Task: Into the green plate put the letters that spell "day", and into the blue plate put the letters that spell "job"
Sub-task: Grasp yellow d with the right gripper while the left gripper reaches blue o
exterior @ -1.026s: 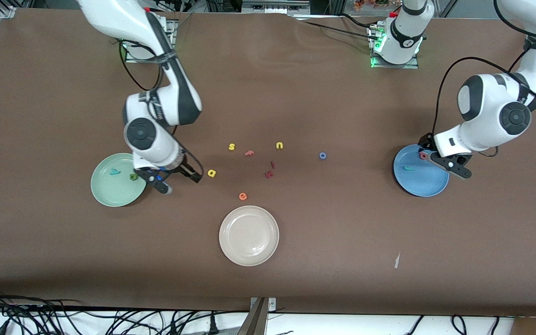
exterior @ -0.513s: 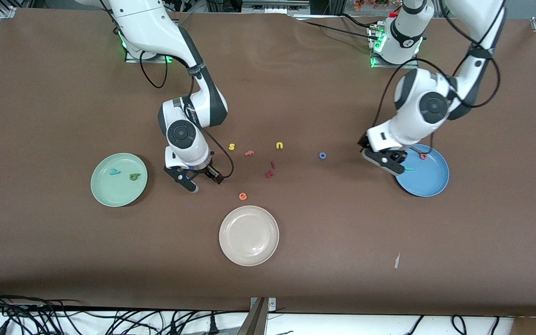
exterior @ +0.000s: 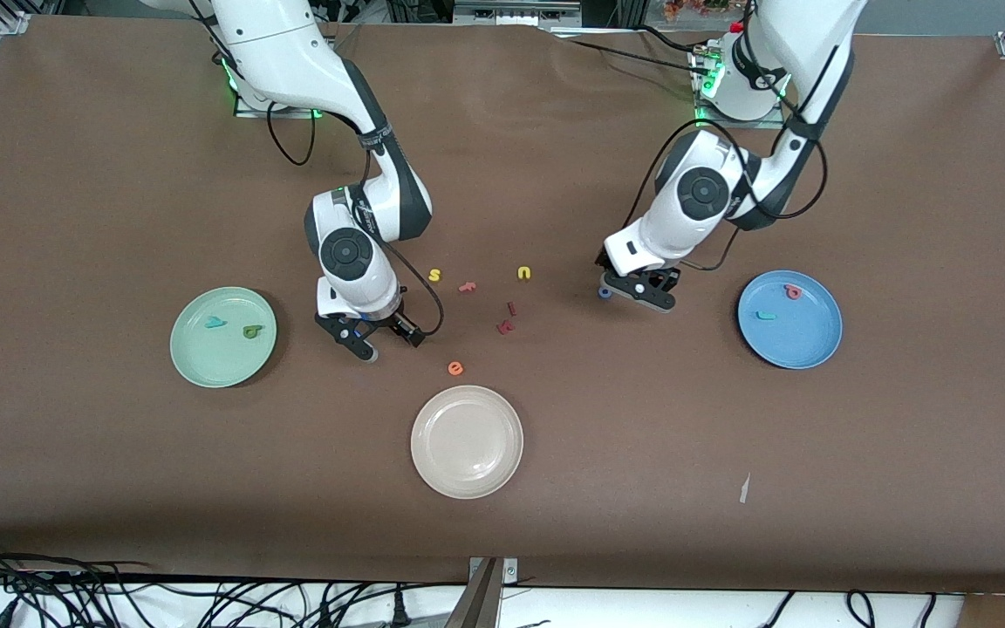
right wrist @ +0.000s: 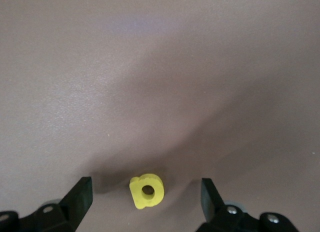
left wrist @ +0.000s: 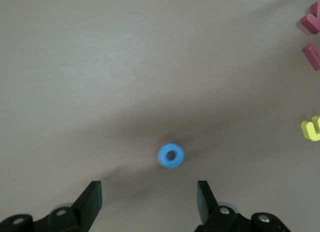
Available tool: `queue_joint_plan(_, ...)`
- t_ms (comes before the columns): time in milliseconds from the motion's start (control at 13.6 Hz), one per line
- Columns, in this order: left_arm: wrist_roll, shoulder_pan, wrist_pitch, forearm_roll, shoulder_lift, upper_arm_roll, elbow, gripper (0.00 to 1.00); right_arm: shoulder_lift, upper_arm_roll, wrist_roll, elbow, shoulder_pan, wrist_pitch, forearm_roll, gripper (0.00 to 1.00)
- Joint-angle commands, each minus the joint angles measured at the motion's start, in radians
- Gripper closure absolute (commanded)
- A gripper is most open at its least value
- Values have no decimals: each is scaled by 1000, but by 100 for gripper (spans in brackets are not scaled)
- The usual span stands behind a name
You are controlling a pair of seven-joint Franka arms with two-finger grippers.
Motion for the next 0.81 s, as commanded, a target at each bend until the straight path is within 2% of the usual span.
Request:
queue_joint_plan(0, -30, -48, 73, -25, 80, 5, 28, 15, 19, 4, -9, 25, -1, 5, 22, 27)
queue_joint_plan(73, -31, -58, 74, -25, 94, 5, 38, 15, 19, 4, -9, 25, -1, 3, 22, 33)
queue_joint_plan(367, -50, -69, 75, -16, 106, 5, 53, 15, 17, 19, -7, 23, -6, 3, 24, 69)
queue_joint_plan(440, -50, -69, 75, -13, 108, 5, 52, 19, 17, 19, -6, 23, -6, 3, 24, 75)
queue_joint_plan(513, -50, -69, 75, -3, 108, 6, 53, 28, 17, 19, -6, 23, -6, 3, 24, 85)
queue_joint_plan(587, -50, -69, 75, 10, 111, 6, 53, 35, 13, 19, -13, 25, -9, -3, 24, 90)
queue_joint_plan(733, -50, -69, 75, 17, 118, 9, 53, 37, -13, 12, -26, 26, -14, -31, 22, 92)
